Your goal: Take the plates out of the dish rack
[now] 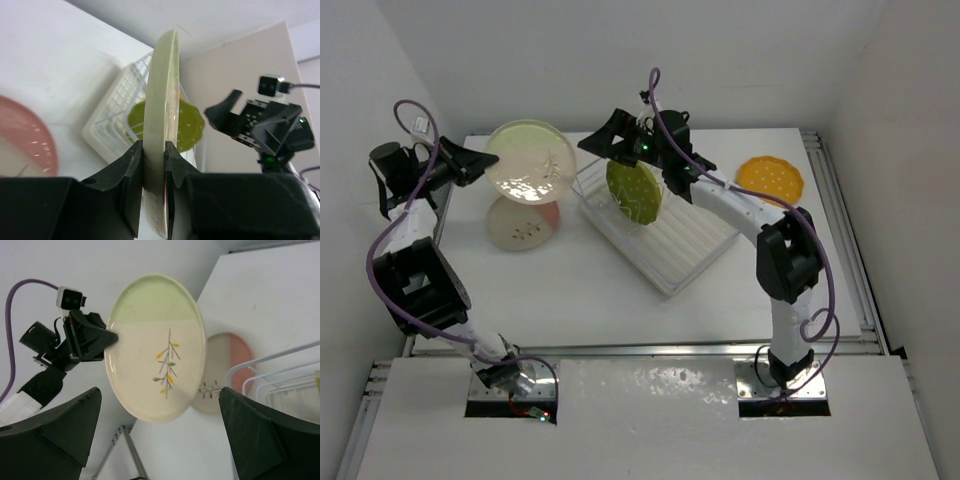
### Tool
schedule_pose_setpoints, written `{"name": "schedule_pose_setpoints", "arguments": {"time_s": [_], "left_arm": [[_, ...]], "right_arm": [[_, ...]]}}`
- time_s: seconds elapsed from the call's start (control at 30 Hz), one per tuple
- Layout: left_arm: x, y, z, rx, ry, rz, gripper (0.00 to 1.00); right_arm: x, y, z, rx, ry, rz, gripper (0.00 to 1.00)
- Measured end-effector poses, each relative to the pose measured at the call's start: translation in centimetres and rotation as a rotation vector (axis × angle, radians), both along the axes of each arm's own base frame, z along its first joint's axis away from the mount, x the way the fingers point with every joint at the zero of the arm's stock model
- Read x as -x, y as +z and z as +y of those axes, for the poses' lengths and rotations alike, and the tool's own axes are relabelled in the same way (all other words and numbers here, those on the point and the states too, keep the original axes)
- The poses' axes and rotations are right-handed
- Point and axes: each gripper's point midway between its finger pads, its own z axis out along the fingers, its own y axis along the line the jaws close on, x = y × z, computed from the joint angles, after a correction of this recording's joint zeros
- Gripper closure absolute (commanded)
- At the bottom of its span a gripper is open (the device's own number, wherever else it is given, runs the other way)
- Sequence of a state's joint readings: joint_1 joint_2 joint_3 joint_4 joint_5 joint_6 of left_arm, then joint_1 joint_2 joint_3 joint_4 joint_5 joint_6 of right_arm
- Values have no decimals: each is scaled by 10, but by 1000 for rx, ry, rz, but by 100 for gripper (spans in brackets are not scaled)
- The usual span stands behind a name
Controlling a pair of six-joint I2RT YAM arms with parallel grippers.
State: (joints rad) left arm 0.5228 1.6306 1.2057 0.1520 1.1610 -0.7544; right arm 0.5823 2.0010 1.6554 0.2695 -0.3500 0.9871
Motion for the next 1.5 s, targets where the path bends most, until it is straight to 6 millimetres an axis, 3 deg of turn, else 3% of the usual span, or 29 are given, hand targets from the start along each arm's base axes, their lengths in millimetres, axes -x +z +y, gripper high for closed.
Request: {"name": "schedule_pose_setpoints", "arguments": {"time_s": [0.17,0.33,0.5,0.63,0.83,0.93,0.97,1.07,1.33,1.5], "left_arm": [[10,-14,55,-50,137,16,100],[20,-49,96,-160,259,80,100],[20,-103,101,-179,273,191,100],[19,-141,103,-157,276,279,100],[17,-163,99,-188,265,325,99],[13,-168,87,-198,230,327,85],[12,-171,83,-196,220,334,75],[12,-184,76,-202,197,363,58],[23,-223,85,-256,209,527,39],[20,-223,90,-372,189,545,24]], "right_arm": [[3,21,-14,45,-30,-83,1],[12,43,-27,90,-47,-172,1],[19,59,-36,119,-52,-239,1],[23,57,-40,140,-50,-254,1],[24,35,-43,182,-49,-219,1],[24,29,-44,196,-52,-208,1],[24,29,-45,198,-53,-208,1],[24,28,-45,207,-53,-210,1],[23,26,-46,223,-56,-221,1],[23,25,-47,233,-55,-228,1]]}}
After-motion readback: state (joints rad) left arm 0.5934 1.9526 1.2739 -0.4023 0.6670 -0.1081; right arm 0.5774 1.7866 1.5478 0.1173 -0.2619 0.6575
